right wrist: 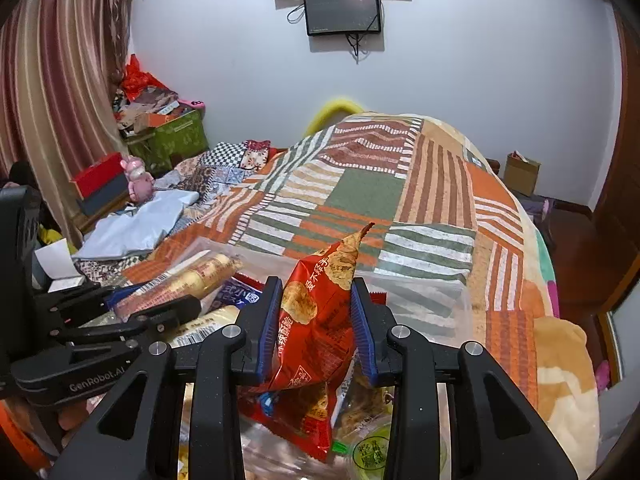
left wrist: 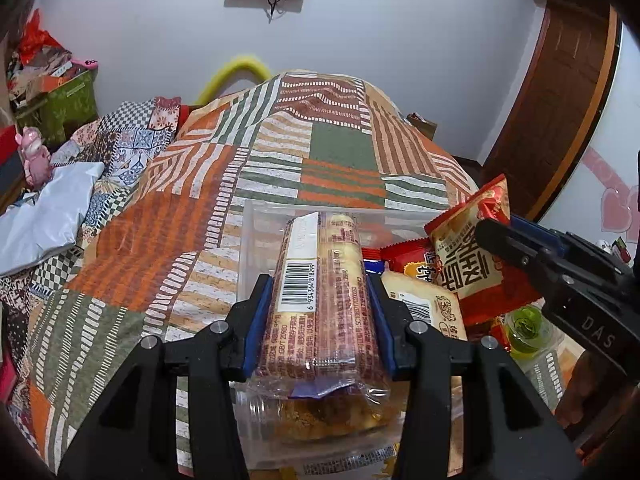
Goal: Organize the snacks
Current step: 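Carry both bags over the clear box and open both tools to drop them, then grasp the orange-ball snack bag with the left tool while the right tool grasps the green pea bag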
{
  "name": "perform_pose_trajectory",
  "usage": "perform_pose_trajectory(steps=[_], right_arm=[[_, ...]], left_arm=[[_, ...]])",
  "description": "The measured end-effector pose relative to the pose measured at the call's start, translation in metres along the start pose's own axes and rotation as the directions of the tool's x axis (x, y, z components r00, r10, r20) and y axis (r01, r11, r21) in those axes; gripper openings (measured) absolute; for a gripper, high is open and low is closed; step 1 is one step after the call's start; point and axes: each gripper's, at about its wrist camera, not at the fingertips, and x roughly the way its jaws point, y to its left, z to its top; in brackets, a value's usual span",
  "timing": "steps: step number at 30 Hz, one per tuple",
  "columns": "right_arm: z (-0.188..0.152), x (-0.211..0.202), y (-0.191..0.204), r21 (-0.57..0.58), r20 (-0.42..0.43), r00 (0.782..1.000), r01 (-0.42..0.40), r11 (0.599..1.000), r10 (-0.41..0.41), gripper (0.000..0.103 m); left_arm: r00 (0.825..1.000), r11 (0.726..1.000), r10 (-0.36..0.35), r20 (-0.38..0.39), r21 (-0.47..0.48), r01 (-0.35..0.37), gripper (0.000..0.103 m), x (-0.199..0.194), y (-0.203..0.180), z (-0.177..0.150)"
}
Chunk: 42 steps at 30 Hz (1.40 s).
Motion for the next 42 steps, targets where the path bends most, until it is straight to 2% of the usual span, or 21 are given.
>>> perform_pose_trajectory(steps=[7, 9, 11, 13, 14, 23, 26, 36, 42], right_arm=[[-0.002, 0.004, -0.006, 0.033, -0.062, 0.998, -0.016, 0.999, 0.018, 0.036], [-0.004, 0.001, -0.005, 0.028, -0.07, 0.998, -0.005, 1.0, 0.007, 0.043], [-0.005, -0.005, -0.003, 0.018, -0.059, 0.998, 0.013, 1.0, -0.012, 0.058], [-0.005, -0.012, -0.002, 0.009, -0.04, 0.999, 0.027, 1.0, -0.026, 0.065], [-0.006, -0.016, -0.002, 0.005, -0.033, 0.999, 0.03, 1.0, -0.03, 0.067], [-0.014, -0.05, 0.004, -0.011, -0.014, 1.0, 0.023, 1.0, -0.023, 0.068], [-0.021, -0.062, 0.005, -0.012, -0.011, 1.0, 0.016, 1.0, -0.016, 0.068], [-0.05, -0.092, 0.021, -0.012, -0.016, 1.0, -0.024, 1.0, 0.024, 0.069], [-0.073, -0.096, 0.025, -0.005, -0.05, 0.998, -0.048, 0.999, 0.048, 0.07]], left_arm=[[0.999, 0.999, 0.039, -0.003, 0.033, -0.039, 0.052, -0.002, -0.005, -0.002], [0.999, 0.998, 0.045, 0.003, 0.039, -0.045, 0.053, -0.006, -0.006, -0.002], [0.999, 0.998, 0.039, 0.004, 0.04, -0.039, 0.056, -0.011, -0.006, -0.002], [0.999, 0.999, 0.035, 0.012, 0.037, -0.035, 0.066, -0.017, -0.006, -0.002], [0.999, 0.999, 0.036, 0.025, 0.038, -0.036, 0.067, -0.022, -0.006, -0.003], [0.998, 0.995, 0.035, 0.057, 0.088, -0.04, 0.076, -0.06, -0.019, -0.014], [0.998, 0.994, 0.038, 0.059, 0.104, -0.044, 0.084, -0.072, -0.021, -0.023], [0.999, 0.992, 0.036, -0.005, 0.124, -0.035, 0.084, -0.09, -0.024, -0.065], [0.997, 0.991, 0.049, -0.057, 0.128, -0.042, 0.084, -0.092, -0.02, -0.092]])
